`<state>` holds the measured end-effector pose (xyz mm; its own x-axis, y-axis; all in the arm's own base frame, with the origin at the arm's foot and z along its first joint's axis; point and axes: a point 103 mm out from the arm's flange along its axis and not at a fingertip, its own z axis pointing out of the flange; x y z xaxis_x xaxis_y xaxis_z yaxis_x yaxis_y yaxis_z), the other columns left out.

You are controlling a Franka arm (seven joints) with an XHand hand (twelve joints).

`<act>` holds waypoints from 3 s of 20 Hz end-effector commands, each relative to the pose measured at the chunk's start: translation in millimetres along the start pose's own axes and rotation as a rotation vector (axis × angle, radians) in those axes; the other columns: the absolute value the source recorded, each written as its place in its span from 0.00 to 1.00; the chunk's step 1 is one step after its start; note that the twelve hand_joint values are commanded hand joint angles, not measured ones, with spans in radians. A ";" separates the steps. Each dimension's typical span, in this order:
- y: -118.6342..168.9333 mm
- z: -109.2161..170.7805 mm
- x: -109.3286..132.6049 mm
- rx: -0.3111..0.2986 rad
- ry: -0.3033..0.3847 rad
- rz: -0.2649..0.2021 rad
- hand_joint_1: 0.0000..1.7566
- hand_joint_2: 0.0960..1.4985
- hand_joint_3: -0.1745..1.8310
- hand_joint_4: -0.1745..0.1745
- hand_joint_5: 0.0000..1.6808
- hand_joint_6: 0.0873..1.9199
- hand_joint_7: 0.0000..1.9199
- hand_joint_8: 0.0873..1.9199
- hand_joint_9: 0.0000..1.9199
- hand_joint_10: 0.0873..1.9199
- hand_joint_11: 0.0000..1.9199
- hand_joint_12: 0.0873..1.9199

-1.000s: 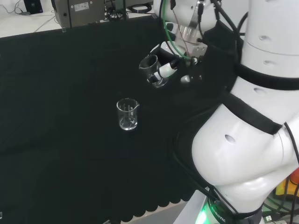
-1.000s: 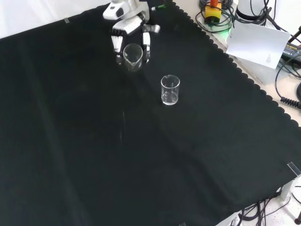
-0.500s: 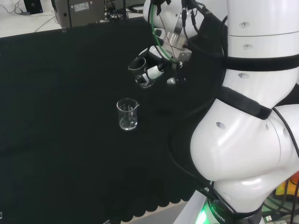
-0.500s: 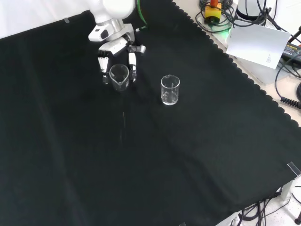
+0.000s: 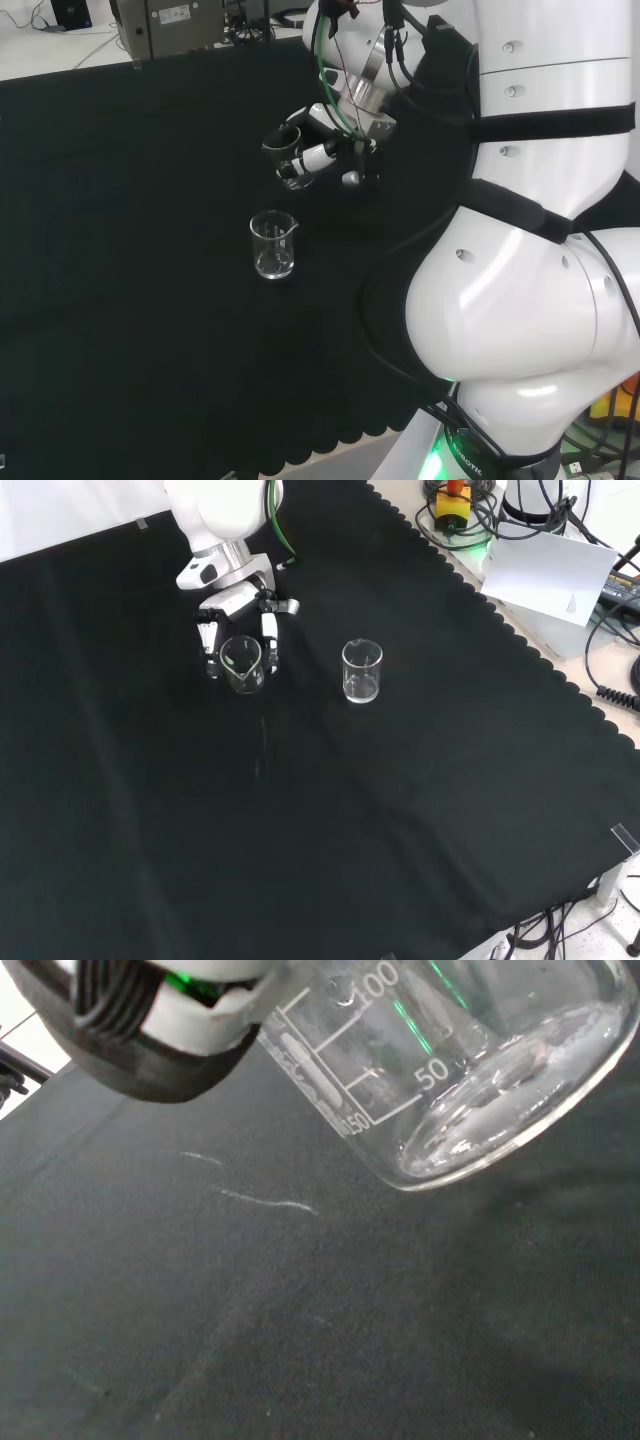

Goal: Place the beaker back on the table.

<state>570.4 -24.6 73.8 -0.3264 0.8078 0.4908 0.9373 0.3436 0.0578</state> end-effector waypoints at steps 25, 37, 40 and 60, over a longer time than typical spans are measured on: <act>-8.7 26.6 -12.2 0.123 0.062 0.033 0.63 0.64 0.00 0.29 0.35 0.43 0.39 0.37 0.60 0.07 0.49 0.48; -28.8 -1.2 10.9 0.180 -0.009 0.041 0.53 0.58 0.00 0.24 0.20 0.15 0.15 0.37 0.29 0.31 0.20 0.68; -31.6 -8.8 17.3 0.231 -0.022 0.059 0.50 0.56 0.00 0.24 0.19 0.09 0.10 0.36 0.23 0.34 0.15 0.70; -99.6 -144.0 117.9 0.076 -0.172 0.146 0.45 0.55 0.00 0.21 0.19 0.00 0.04 0.38 0.15 0.39 0.07 0.74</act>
<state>510.7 -33.0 189.7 -0.2525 0.8832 0.3952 0.9426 0.3168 -0.1056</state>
